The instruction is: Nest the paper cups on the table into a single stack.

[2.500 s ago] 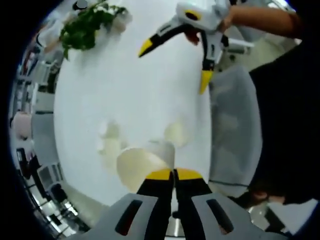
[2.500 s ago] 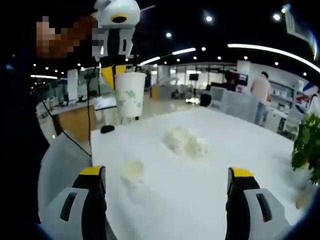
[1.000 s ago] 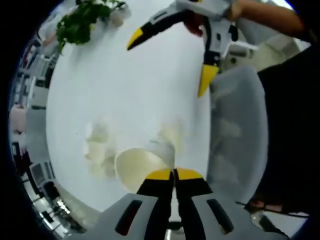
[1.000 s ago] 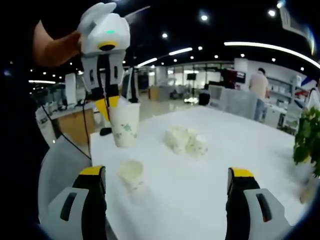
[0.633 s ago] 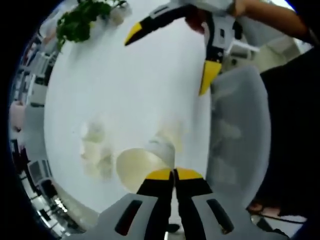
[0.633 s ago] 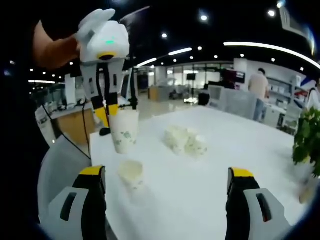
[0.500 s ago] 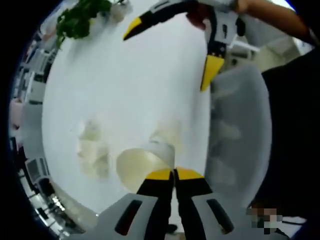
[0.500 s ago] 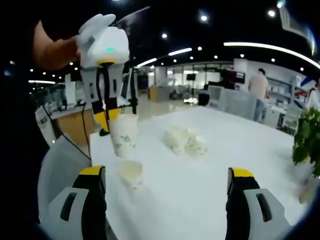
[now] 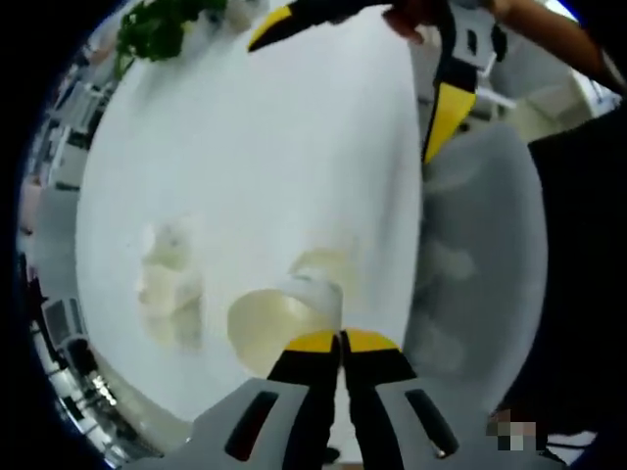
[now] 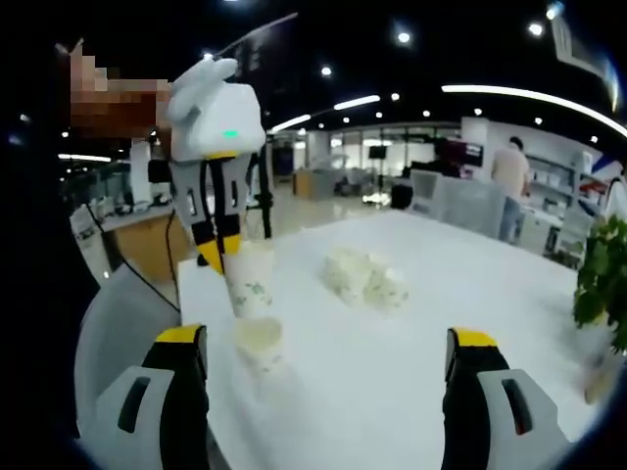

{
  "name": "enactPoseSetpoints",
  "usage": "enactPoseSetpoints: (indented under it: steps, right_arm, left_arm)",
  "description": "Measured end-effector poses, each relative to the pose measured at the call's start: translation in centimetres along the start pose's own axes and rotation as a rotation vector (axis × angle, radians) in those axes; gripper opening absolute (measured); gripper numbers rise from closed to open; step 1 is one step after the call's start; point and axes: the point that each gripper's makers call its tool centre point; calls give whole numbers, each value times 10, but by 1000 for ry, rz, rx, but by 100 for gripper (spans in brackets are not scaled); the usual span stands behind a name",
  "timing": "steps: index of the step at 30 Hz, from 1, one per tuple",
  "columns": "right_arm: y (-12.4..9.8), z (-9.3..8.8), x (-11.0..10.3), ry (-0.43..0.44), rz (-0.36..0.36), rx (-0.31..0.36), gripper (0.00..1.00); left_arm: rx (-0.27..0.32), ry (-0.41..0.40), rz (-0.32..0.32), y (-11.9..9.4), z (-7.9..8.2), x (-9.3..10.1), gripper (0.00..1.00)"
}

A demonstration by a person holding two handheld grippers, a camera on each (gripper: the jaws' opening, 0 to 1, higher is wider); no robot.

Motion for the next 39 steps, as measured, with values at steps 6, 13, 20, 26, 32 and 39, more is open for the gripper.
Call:
enactPoseSetpoints:
  steps: [6, 13, 20, 26, 32, 39]
  right_arm:
    - [0, -2, 0, 5, -2, -2, 100]
    - [0, -5, 0, 12, -6, -1, 100]
    - [0, -6, 0, 19, -9, -1, 100]
    - [0, -6, 1, 23, -11, -2, 100]
    - [1, -7, 1, 27, -12, -5, 100]
    - [2, -8, 1, 29, -11, -6, 100]
  left_arm:
    - [2, 0, -16, 9, 2, 5, 0]
    - [11, -16, -27, 20, 3, 5, 0]
    - [5, -27, -49, 32, 3, 9, 0]
    - [5, -23, -61, 40, 4, 12, 0]
    - [5, -19, -55, 50, 3, 9, 0]
    - [-11, -1, -55, 65, -1, 7, 0]
Point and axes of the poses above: the point that each gripper's makers call its tool centre point, and the gripper's own axes: y roughly forward along the fingers, x roughly to its right, z roughly out of its top, and after that the axes turned 2 degrees about z, right-handed
